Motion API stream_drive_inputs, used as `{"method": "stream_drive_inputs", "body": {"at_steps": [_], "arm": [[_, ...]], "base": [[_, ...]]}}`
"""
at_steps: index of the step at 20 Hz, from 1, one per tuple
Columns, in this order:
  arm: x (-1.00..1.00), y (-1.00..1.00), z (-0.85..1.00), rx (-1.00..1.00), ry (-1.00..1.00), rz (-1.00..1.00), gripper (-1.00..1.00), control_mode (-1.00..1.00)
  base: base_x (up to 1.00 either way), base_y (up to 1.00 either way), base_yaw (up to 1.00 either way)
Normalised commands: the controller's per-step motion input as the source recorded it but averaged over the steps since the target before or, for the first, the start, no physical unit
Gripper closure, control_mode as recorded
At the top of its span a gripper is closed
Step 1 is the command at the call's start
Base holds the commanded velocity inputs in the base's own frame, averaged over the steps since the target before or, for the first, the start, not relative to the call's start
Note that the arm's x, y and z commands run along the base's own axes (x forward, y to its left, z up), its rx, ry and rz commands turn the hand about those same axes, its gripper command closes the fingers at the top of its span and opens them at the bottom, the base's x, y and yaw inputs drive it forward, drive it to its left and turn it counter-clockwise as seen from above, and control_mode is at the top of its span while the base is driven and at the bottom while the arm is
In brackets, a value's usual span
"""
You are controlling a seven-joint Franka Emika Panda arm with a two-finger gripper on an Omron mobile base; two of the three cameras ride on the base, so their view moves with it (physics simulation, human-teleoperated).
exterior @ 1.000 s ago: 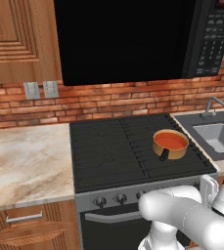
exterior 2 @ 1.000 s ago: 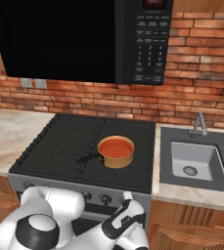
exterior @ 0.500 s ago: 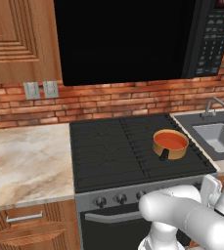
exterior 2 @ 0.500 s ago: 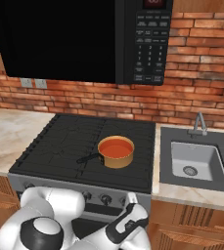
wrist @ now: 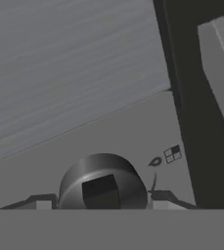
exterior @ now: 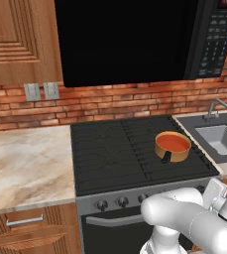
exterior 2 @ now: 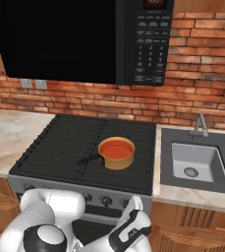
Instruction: Wait until the marinara sauce is simmered to a deep red color and then turn off the stove.
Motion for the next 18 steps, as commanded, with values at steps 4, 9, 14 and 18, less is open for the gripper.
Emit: {"method": "stream_drive_inputs", "body": {"at_steps": [4, 9, 14, 18], "arm": [[0.00, -0.03, 0.00, 0.29, 0.00, -0.02, 1.00, -1.00], [0.00, -0.05, 0.00, 0.30, 0.00, -0.02, 1.00, -1.00], [0.00, -0.02, 0.00, 0.34, 0.00, -0.04, 1.00, -1.00], [0.00, -0.07, 0.00, 0.32, 0.00, -0.04, 1.00, -1.00]], "base": [[0.00, 0.00, 0.00], [0.00, 0.00, 0.00], [0.00, 0.00, 0.00], [0.00, 0.00, 0.00]]}}
